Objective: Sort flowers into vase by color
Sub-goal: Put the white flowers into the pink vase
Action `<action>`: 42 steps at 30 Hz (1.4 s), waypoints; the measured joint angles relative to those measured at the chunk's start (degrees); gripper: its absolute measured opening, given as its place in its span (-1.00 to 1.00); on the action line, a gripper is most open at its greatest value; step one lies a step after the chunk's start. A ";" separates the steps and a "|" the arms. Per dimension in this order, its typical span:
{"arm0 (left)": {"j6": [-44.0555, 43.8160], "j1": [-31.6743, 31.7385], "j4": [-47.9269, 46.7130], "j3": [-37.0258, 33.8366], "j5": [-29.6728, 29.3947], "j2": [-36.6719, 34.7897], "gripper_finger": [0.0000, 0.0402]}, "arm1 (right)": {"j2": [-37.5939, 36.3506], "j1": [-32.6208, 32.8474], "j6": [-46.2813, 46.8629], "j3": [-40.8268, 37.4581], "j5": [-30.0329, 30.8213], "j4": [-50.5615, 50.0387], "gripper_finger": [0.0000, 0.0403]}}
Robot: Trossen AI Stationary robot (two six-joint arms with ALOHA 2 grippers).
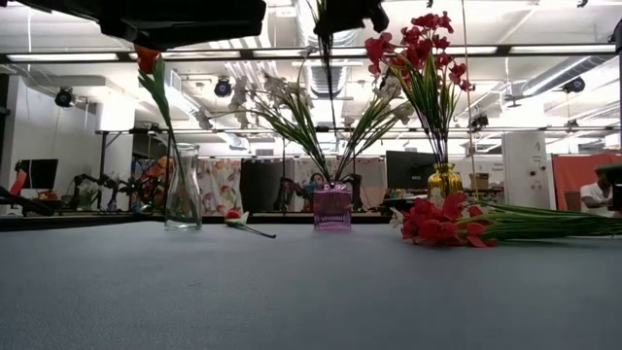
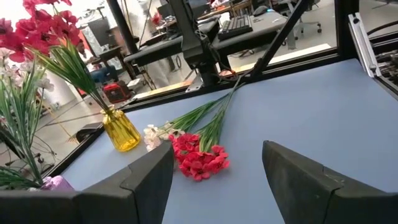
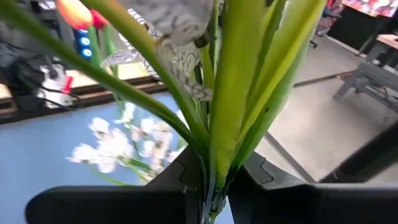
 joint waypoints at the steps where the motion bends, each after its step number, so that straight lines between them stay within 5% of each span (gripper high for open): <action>1: -0.01 0.00 0.00 0.00 0.00 0.00 0.13 | 0.00 -0.55 0.02 -0.35 0.00 0.03 -0.81; 12: -0.04 0.07 0.04 -0.04 0.00 0.04 0.13 | 0.02 -4.97 2.12 -5.72 -4.58 6.51 -0.81; 42: -0.72 0.33 0.05 -0.48 -0.02 0.11 0.13 | 0.07 -6.81 3.54 -15.35 -4.52 17.91 -0.81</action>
